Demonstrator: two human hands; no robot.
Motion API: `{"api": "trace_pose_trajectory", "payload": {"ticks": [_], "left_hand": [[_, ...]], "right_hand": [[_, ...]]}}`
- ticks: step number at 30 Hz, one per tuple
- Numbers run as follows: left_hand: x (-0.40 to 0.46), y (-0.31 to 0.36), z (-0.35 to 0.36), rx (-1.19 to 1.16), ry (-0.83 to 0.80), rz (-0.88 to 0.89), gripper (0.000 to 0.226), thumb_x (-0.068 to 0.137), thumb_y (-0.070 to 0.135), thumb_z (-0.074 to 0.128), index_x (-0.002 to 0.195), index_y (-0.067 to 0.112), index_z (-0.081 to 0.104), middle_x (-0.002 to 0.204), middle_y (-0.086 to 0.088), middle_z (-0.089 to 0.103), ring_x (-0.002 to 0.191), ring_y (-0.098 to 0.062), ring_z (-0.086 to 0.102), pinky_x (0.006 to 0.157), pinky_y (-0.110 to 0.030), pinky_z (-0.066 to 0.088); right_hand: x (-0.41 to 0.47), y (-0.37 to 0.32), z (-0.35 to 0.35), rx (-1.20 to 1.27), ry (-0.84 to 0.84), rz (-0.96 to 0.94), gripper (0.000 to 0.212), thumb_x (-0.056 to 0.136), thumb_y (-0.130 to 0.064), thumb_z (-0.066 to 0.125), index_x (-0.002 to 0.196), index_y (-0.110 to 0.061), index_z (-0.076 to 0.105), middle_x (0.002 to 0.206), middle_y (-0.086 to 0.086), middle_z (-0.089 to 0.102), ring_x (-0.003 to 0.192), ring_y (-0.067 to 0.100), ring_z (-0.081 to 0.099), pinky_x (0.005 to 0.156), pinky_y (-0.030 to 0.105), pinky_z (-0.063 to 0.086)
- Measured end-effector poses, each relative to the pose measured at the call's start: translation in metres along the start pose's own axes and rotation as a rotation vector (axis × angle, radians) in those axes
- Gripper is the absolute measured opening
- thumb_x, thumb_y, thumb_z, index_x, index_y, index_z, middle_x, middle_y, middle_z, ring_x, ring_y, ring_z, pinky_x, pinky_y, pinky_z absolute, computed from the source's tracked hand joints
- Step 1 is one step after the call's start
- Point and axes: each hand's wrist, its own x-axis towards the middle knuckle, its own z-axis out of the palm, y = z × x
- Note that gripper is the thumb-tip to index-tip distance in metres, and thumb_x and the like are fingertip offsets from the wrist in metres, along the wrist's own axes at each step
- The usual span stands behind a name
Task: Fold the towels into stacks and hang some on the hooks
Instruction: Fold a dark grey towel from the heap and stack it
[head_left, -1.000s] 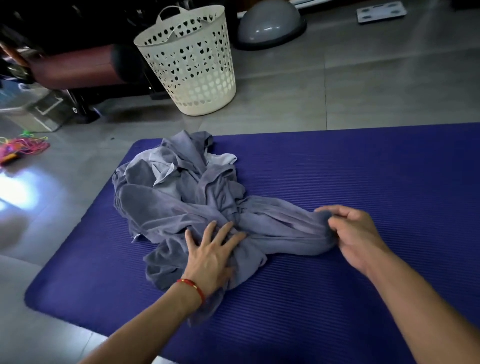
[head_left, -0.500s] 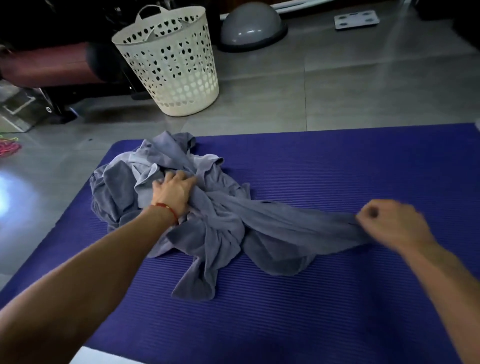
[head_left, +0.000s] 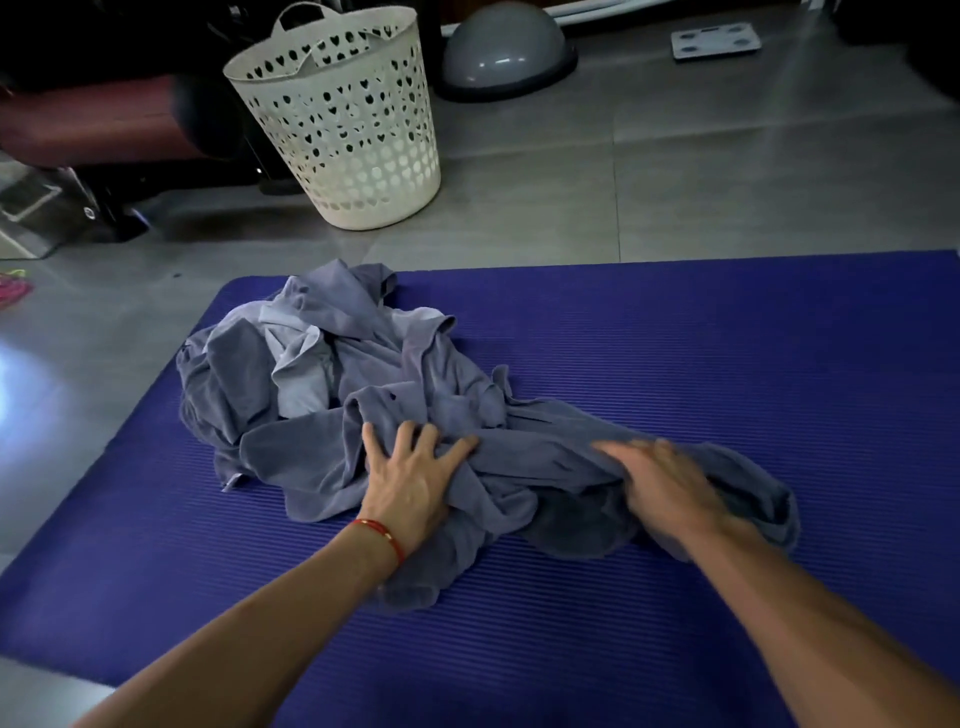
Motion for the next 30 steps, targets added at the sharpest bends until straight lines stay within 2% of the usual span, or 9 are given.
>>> {"api": "trace_pose_trajectory", "payload": {"ticks": [3,6,11,14,16,20,23,26,30], "left_hand": [[0.015,-0.019,0.0,0.047,-0.022,-0.01,0.081,0.072,0.037,0.079,0.144,0.043,0.043,0.119,-0.007,0.051,0.116,-0.037,0.046,0.1,-0.076,0.028],[0.032,-0.037,-0.007,0.083,-0.073,-0.048,0.072,0.075,0.03,0.079,0.139,0.043,0.047,0.119,-0.008,0.052,0.114,-0.037,0.045,0.097,-0.074,0.033],[0.044,0.008,-0.026,0.019,-0.23,0.035,0.112,0.07,0.056,0.07,0.157,0.042,0.001,0.158,-0.008,0.01,0.148,-0.039,0.009,0.106,-0.082,0.01],[0.035,0.05,-0.02,-0.047,-0.224,0.253,0.098,0.074,0.061,0.054,0.155,0.052,-0.002,0.167,0.001,-0.008,0.154,-0.035,-0.009,0.105,-0.084,-0.002],[0.036,0.047,-0.004,0.111,-0.302,0.268,0.086,0.082,0.069,0.049,0.155,0.052,0.008,0.169,0.002,-0.007,0.155,-0.032,-0.011,0.103,-0.084,-0.007],[0.043,-0.002,0.016,0.279,-0.37,0.096,0.072,0.094,0.069,0.042,0.157,0.047,0.014,0.169,0.012,0.003,0.156,-0.024,-0.01,0.105,-0.082,-0.002],[0.053,-0.03,0.006,0.382,-0.453,-0.025,0.068,0.098,0.062,0.042,0.157,0.049,0.01,0.169,0.01,-0.005,0.154,-0.03,-0.016,0.105,-0.082,0.0],[0.058,-0.017,-0.01,0.341,-0.518,-0.122,0.084,0.087,0.063,0.059,0.157,0.045,0.016,0.169,0.002,-0.001,0.153,-0.038,-0.015,0.103,-0.086,0.001],[0.033,0.068,-0.008,0.022,-0.209,0.054,0.09,0.077,0.051,0.056,0.158,0.029,0.023,0.167,-0.011,0.007,0.155,-0.036,-0.003,0.113,-0.076,-0.002]], "right_hand": [[-0.017,0.055,-0.04,-0.149,0.067,0.228,0.043,0.095,-0.009,0.052,0.118,-0.045,0.06,0.11,-0.006,0.065,0.099,0.022,0.046,0.077,0.036,0.044],[-0.045,0.109,-0.072,-0.344,-0.042,0.434,0.036,0.091,-0.022,0.057,0.121,-0.042,0.061,0.1,-0.008,0.058,0.101,0.022,0.043,0.082,0.036,0.04],[-0.063,0.104,-0.07,-0.091,-0.23,0.42,0.096,0.081,-0.058,0.068,0.157,-0.05,0.01,0.162,-0.002,0.018,0.148,0.028,0.021,0.109,0.055,0.03],[-0.052,0.074,-0.05,-0.189,-0.218,0.322,0.11,0.081,-0.07,0.067,0.154,-0.055,-0.013,0.169,0.0,-0.013,0.154,0.034,0.011,0.114,0.06,0.026],[-0.047,0.066,-0.04,-0.304,-0.27,0.302,0.101,0.088,-0.056,0.069,0.157,-0.052,-0.005,0.169,0.01,0.003,0.15,0.037,0.023,0.115,0.055,0.031],[-0.053,0.081,-0.044,-0.27,-0.271,0.236,0.049,0.089,-0.03,0.07,0.135,-0.038,0.054,0.136,-0.001,0.055,0.12,0.021,0.056,0.099,0.037,0.049],[-0.072,0.09,-0.07,-0.248,-0.424,0.254,0.026,0.089,-0.03,0.069,0.112,-0.039,0.063,0.119,-0.01,0.059,0.106,0.015,0.059,0.085,0.031,0.047],[-0.085,0.085,-0.079,-0.353,-0.522,0.305,0.036,0.088,-0.051,0.064,0.12,-0.038,0.058,0.124,-0.007,0.054,0.115,0.021,0.052,0.096,0.039,0.043],[-0.068,0.062,-0.045,-0.501,-0.19,0.194,0.083,0.083,-0.078,0.045,0.147,-0.026,0.034,0.143,0.007,0.041,0.132,0.033,0.037,0.108,0.051,0.032]]}}
